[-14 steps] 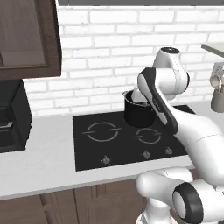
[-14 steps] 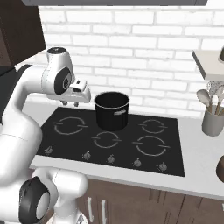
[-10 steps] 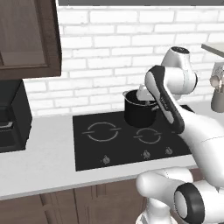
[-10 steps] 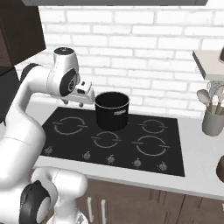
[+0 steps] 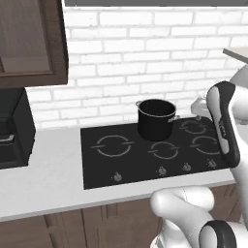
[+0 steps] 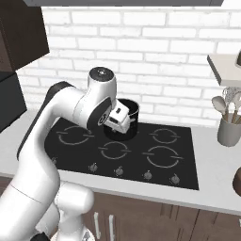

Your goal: Pick the kettle from the counter and place it on a stove burner. Then turn the burner on.

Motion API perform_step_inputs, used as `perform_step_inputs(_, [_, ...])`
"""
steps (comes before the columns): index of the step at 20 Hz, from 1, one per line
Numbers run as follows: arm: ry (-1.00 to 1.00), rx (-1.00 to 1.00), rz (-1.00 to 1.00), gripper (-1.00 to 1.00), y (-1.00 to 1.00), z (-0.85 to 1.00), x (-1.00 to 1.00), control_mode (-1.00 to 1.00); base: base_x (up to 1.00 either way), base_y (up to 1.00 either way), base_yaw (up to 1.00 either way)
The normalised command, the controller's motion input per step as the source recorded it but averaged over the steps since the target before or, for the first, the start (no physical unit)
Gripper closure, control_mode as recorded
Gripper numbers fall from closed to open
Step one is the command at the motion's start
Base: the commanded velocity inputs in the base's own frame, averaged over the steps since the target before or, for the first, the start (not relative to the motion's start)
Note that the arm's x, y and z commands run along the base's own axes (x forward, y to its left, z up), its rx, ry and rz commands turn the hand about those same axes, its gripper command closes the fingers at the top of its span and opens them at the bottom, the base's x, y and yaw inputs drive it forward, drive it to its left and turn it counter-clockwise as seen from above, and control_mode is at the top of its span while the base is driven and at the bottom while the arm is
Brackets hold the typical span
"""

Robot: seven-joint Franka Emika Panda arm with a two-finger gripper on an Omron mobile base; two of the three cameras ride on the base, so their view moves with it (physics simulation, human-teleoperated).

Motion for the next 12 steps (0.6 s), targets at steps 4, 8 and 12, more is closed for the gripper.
perform_step_inputs(4, [0.00,0.00,-0.21,-1.00,-1.00,0.00,-0.39,-1.00,0.00,0.00,0.00])
perform_step_inputs(8, [0.00,0.00,-0.18,-1.00,-1.00,0.00,-0.21,-1.00,0.00,0.00,0.00])
perform_step_inputs(12, [0.01,0.00,-0.12,-1.00,-1.00,0.00,-0.04,-1.00,0.00,0.00,0.00])
